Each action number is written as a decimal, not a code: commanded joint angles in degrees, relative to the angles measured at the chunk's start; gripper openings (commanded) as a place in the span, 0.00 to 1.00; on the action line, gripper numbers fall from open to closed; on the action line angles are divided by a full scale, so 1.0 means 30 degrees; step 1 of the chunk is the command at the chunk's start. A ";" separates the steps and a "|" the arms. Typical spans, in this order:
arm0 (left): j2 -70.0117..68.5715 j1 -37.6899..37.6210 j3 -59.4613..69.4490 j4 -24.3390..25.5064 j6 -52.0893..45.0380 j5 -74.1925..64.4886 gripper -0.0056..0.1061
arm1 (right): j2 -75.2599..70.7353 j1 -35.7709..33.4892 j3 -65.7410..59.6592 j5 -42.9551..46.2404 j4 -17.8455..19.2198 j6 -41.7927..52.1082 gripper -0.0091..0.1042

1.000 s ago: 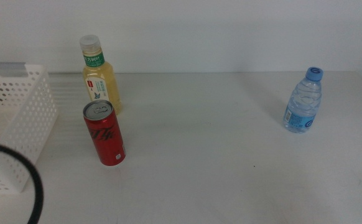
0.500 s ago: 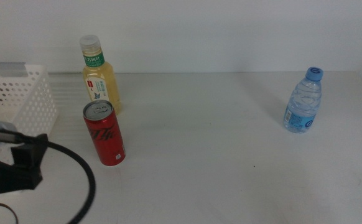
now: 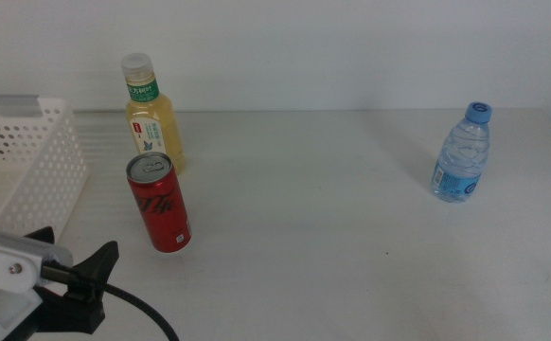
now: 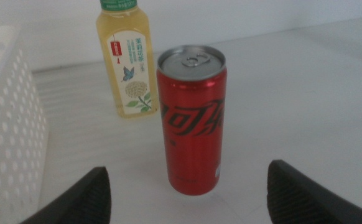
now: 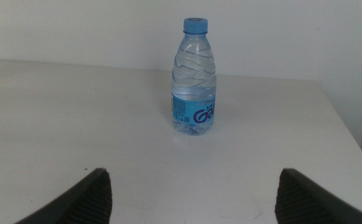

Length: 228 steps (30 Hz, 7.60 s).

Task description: Use arms to grab the bottles and put them into the dustbin to the left of the table.

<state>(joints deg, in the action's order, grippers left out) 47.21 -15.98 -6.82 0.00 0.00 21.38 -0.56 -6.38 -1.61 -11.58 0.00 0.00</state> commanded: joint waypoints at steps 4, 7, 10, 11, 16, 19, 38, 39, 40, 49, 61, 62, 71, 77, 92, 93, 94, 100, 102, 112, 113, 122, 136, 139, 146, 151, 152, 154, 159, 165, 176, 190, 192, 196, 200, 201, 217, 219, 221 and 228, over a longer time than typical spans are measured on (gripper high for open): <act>0.0148 -0.0185 -0.0196 0.0000 0.0999 0.2329 0.75 | -0.0511 0.0122 0.0154 0.1460 0.0000 0.0239 0.70; 0.0127 -0.0185 -0.0196 0.0000 0.0999 0.2435 0.75 | -0.0511 0.0122 0.0154 0.1460 0.0000 0.0239 0.70; 0.0127 -0.0185 -0.0196 0.0000 0.0953 0.2618 0.75 | -0.0511 0.0122 0.0154 0.1460 0.0000 0.0239 0.70; 0.0127 -0.0161 -0.0196 0.0000 0.0905 0.2660 0.75 | -0.0511 0.0122 0.0154 0.1460 0.0000 0.0239 0.70; 0.0496 -0.0161 -0.0196 0.0175 0.0867 0.2947 0.75 | -0.0511 0.0122 0.0154 0.1460 0.0000 0.0239 0.70; 0.1394 -0.0161 -0.0196 0.0540 0.0942 0.3737 0.75 | -0.0511 0.0122 0.0154 0.1460 0.0000 0.0239 0.70; 1.2358 -0.0161 -0.0196 0.0893 0.2478 1.6397 0.86 | -0.0511 0.0122 0.0154 0.1460 0.0000 0.0239 0.70; 1.3014 -0.0161 -0.0217 0.0893 0.2525 1.7235 0.86 | -0.0511 0.0122 0.0154 0.1460 0.0000 0.0239 0.70; 1.3521 -0.0161 -0.0248 0.0929 0.2525 1.7896 0.86 | -0.0511 0.0122 0.0154 0.1460 0.0000 0.0239 0.70; 1.6098 -0.0161 -0.2686 0.1541 0.2519 1.7958 0.86 | -0.0511 0.0122 0.0154 0.1460 0.0000 0.0239 0.70; 1.8098 -0.0161 -0.5115 0.0754 0.2600 1.7698 0.86 | -0.0511 0.0122 0.0154 0.1460 0.0000 0.0239 0.70; 1.8290 -0.0161 -0.5280 0.0718 0.2600 1.7725 0.86 | -0.0511 0.0122 0.0154 0.1460 0.0000 0.0239 0.70; 1.9712 -0.0121 -0.6943 0.0351 0.2506 1.7772 0.86 | -0.0511 0.0122 0.0154 0.1460 0.0000 0.0239 0.70; 2.0041 0.0291 -0.7469 0.0337 0.2502 1.7750 0.85 | -0.0511 0.0122 0.0154 0.1460 0.0000 0.0239 0.70; 1.9684 0.0269 -0.7030 0.1993 0.2948 1.7273 0.01 | -0.0511 0.0122 0.0154 0.1460 0.0000 0.0239 0.70; 1.9456 0.0269 -0.6829 0.2015 0.3160 1.7258 0.01 | -0.0511 0.0122 0.0154 0.1460 0.0000 0.0239 0.70; 1.9239 0.0269 -0.6667 0.2015 0.3290 1.7258 0.01 | -0.0511 0.0122 0.0154 0.1460 0.0000 0.0239 0.70; 1.7196 0.0269 -0.5445 0.1807 0.3461 1.6546 0.01 | -0.0511 0.0122 0.0154 0.1460 0.0000 0.0239 0.70; 1.6157 0.0269 -0.5194 0.1877 0.3517 1.5114 0.01 | -0.0511 0.0122 0.0154 0.1460 0.0000 0.0239 0.70; 0.9886 0.0269 -0.5044 0.2869 0.4152 0.7705 0.01 | -0.0511 0.0122 0.0154 0.1460 0.0000 0.0239 0.70; 0.9290 0.0269 -0.5044 0.2869 0.4311 0.6967 0.01 | -0.0511 0.0122 0.0154 0.1460 0.0000 0.0239 0.70; 0.5493 0.0269 -0.6723 0.3442 0.5502 -0.1534 0.01 | -0.0511 0.0122 0.0154 0.1460 0.0000 0.0239 0.70; 0.4364 0.0269 -1.2452 0.4083 0.5243 -1.2182 0.01 | -0.0511 0.0122 0.0154 0.1460 0.0000 0.0239 0.70; 0.4364 0.0269 -1.3824 0.4036 0.4237 -1.3835 0.01 | -0.0511 0.0122 0.0154 0.1460 0.0000 0.0239 0.70; 0.4949 0.0269 -1.6293 0.3998 0.3463 -1.6438 0.01 | -0.0511 0.0122 0.0154 0.1460 0.0000 0.0239 0.70; 0.5930 0.0269 -1.8184 0.3984 0.2885 -1.8333 0.01 | -0.0511 0.0122 0.0154 0.1460 0.0000 0.0239 0.70; 0.6146 0.0269 -1.8515 0.3958 0.2749 -1.8773 0.01 | -0.0511 0.0122 0.0154 0.1460 0.0000 0.0239 0.70; 0.6598 0.0269 -1.9392 0.3872 0.2305 -1.9701 0.01 | -0.0511 0.0122 0.0154 0.1460 0.0000 0.0239 0.70; 0.7631 0.0290 -2.1449 0.3857 0.1472 -2.1491 0.01 | -0.0511 0.0122 0.0154 0.1460 0.0000 0.0239 0.70; 0.9063 0.1552 -2.3435 0.2868 0.0369 -2.3654 0.01 | -0.0511 0.0122 0.0154 0.1460 0.0000 0.0239 0.70; 1.1039 0.6642 -2.4905 -0.0987 -0.3974 -2.4668 0.01 | -0.0511 0.0122 0.0154 0.1460 0.0000 0.0239 0.70; 1.6006 1.0458 -2.8837 -0.1637 -0.6156 -2.6383 0.01 | -0.0511 0.0122 0.0154 0.1460 0.0000 0.0239 0.70; 1.6610 1.0806 -2.8837 -0.1652 -0.6417 -2.6330 0.01 | -0.0511 0.0122 0.0154 0.1460 0.0000 0.0239 0.70; 1.7960 1.1339 -2.8837 -0.1715 -0.6846 -2.6330 0.01 | -0.0511 0.0122 0.0154 0.1460 0.0000 0.0239 0.70; 1.9071 1.1499 -2.8837 -0.1802 -0.6871 -2.6351 0.01 | -0.0511 0.0122 0.0154 0.1460 0.0000 0.0239 0.70; 1.9276 1.1499 -2.8837 -0.1776 -0.6871 -2.6332 0.01 | -0.0511 0.0122 0.0154 0.1460 0.0000 0.0239 0.70; 2.1545 1.1499 -2.8814 -0.1983 -0.6992 -2.5726 0.49 | -0.0511 0.0122 0.0154 0.1460 0.0000 0.0239 0.70; 2.1583 1.1463 -2.8814 -0.1983 -0.6998 -2.5743 0.63 | -0.0511 0.0122 0.0154 0.1460 0.0000 0.0239 0.70; 2.1591 1.1466 -2.8814 -0.1983 -0.7015 -2.5870 0.77 | -0.0511 0.0122 0.0154 0.1460 0.0000 0.0239 0.70; 2.1141 1.1466 -2.8814 -0.1983 -0.6874 -2.6661 0.86 | -0.0511 0.0122 0.0154 0.1460 0.0000 0.0239 0.70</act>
<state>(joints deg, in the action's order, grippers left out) 115.25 18.50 -91.43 -4.87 -20.94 -58.58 -0.56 -6.38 -1.61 -11.60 0.00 0.00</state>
